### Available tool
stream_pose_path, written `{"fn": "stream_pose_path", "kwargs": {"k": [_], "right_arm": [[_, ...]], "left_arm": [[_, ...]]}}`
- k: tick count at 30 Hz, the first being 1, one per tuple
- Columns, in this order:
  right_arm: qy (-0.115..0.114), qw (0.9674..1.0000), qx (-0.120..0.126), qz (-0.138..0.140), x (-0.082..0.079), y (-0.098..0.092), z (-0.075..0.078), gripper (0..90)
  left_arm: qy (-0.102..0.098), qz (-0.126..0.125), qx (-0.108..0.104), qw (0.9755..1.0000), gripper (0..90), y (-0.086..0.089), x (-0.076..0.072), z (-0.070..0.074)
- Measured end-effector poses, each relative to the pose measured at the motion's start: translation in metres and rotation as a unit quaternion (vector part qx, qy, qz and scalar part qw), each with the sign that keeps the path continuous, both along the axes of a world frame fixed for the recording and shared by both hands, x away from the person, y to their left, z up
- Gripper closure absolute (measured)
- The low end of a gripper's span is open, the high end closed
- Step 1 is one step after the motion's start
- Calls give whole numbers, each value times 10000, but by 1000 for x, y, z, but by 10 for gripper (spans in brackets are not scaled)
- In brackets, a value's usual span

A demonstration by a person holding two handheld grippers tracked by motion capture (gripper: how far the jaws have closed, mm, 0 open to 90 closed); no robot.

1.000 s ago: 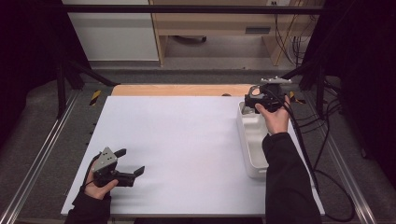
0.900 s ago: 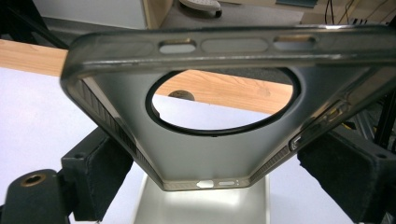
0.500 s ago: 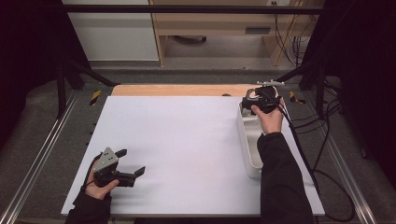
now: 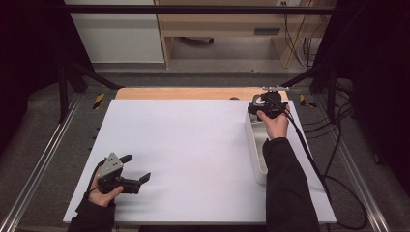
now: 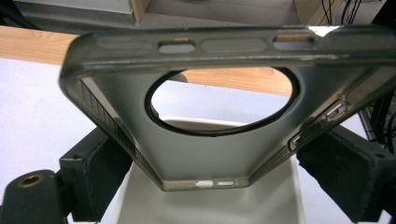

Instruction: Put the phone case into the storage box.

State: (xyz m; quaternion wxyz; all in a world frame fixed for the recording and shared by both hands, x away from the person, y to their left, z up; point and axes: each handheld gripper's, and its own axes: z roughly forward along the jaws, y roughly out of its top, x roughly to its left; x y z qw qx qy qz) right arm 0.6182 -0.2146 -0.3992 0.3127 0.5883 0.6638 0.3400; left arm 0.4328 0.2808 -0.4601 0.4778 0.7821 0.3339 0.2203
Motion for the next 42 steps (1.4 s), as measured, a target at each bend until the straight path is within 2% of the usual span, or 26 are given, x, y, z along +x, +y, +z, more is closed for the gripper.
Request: {"fn": "stream_pose_path", "kwargs": {"k": [10, 25, 30, 32, 42], "right_arm": [[136, 9999, 8, -30, 3, -2, -11, 114], [114, 9999, 29, -33, 3, -2, -14, 110], [118, 9999, 92, 75, 4, -1, -13, 38], [71, 9999, 14, 100, 3, -1, -14, 29], [-160, 9998, 6, 83, 1, -2, -9, 10]], "left_arm": [[8, 1, 16, 10000, 0, 0, 0, -1], [12, -11, 27, 10000, 0, -1, 0, -1], [16, -16, 28, 10000, 0, -1, 1, -1], [16, -17, 31, 10000, 0, -1, 1, -1], [21, -30, 38, 10000, 0, -1, 1, -2]]}}
